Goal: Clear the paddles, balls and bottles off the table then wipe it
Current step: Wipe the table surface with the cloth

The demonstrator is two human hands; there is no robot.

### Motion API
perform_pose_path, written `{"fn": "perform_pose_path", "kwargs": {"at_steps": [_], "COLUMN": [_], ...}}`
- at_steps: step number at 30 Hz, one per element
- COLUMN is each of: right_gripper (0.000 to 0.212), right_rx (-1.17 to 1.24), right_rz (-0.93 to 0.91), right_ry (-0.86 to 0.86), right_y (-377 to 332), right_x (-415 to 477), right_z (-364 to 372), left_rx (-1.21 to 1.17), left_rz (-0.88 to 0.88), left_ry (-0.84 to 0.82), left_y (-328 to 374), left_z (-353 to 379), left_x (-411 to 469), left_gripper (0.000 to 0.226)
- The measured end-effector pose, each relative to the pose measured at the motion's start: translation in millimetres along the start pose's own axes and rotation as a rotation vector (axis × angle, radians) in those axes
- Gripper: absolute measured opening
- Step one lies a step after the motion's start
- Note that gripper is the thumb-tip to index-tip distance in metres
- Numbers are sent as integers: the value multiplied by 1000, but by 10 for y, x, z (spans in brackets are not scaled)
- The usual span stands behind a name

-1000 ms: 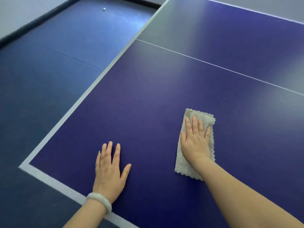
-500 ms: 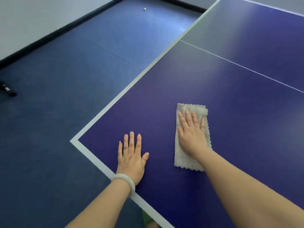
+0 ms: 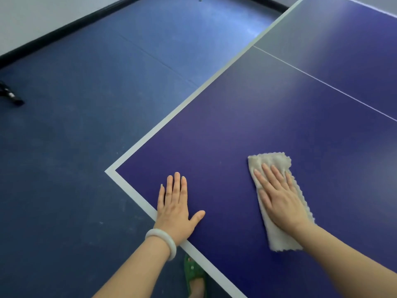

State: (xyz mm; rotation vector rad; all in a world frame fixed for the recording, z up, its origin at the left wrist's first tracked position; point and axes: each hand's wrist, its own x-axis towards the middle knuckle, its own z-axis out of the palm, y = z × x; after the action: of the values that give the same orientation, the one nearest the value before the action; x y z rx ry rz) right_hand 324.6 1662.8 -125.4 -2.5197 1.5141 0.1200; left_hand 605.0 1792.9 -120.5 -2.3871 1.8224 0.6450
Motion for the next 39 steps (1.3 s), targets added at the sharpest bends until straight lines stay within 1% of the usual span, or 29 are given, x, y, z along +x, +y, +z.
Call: {"fn": "perform_pose_path", "kwargs": {"at_steps": [1, 2, 3, 6, 8, 11, 14, 17, 21, 23, 25, 29, 32, 34, 36, 37, 38, 39], "right_gripper": [56, 58, 60, 59, 58, 58, 58, 58, 61, 62, 62, 62, 63, 62, 62, 63, 64, 64], "right_rx": [15, 19, 16, -15, -23, -32, -38, -21, -15, -1, 21, 41, 111, 170, 234, 244, 229, 205], "right_rz": [101, 159, 161, -41, -141, -176, -132, -21, 138, 236, 341, 621, 913, 1122, 1265, 1290, 1258, 1172], "right_ry": [18, 27, 19, -25, -42, -35, -33, -18, 13, 35, 33, 32, 52, 70, 80, 77, 70, 69], "right_y": [-151, -335, -540, -1063, -1179, -1077, -921, -766, -474, -231, -18, 515, 793, 803, 668, 569, 455, 334], "right_x": [142, 269, 370, 363, 110, -348, -791, -1147, -1666, -2046, -2379, -3264, -3775, -3912, -3842, -3778, -3686, -3602], "right_z": [18, 38, 47, 90, 145, 235, 307, 365, 439, 474, 522, 636, 679, 663, 620, 607, 608, 623], "left_rx": [20, 30, 29, -2, -12, 4, 12, 39, 73, 95, 119, 108, 125, 156, 179, 191, 200, 211], "left_rz": [-9, -20, -25, -38, -38, -37, -52, -84, 91, 173, 190, 143, 93, 76, 62, 58, 54, 53], "left_ry": [-8, -18, -20, -8, 0, 17, 12, 33, 50, 7, -38, -106, -164, -197, -212, -217, -216, -214], "left_y": [12, 18, 23, 35, 43, 53, 69, 221, 891, 1281, 1513, 1878, 1965, 1987, 1998, 2016, 2022, 2033], "left_z": [-10, -15, -21, -58, -63, -43, -36, -11, 259, 460, 629, 846, 874, 864, 852, 857, 861, 872], "left_x": [4, 2, 5, 1, 5, 6, -4, -68, -552, -883, -1111, -1431, -1449, -1430, -1415, -1419, -1417, -1416], "left_gripper": [97, 94, 91, 82, 77, 75, 76, 81, 86, 87, 88, 96, 109, 117, 119, 119, 119, 119]}}
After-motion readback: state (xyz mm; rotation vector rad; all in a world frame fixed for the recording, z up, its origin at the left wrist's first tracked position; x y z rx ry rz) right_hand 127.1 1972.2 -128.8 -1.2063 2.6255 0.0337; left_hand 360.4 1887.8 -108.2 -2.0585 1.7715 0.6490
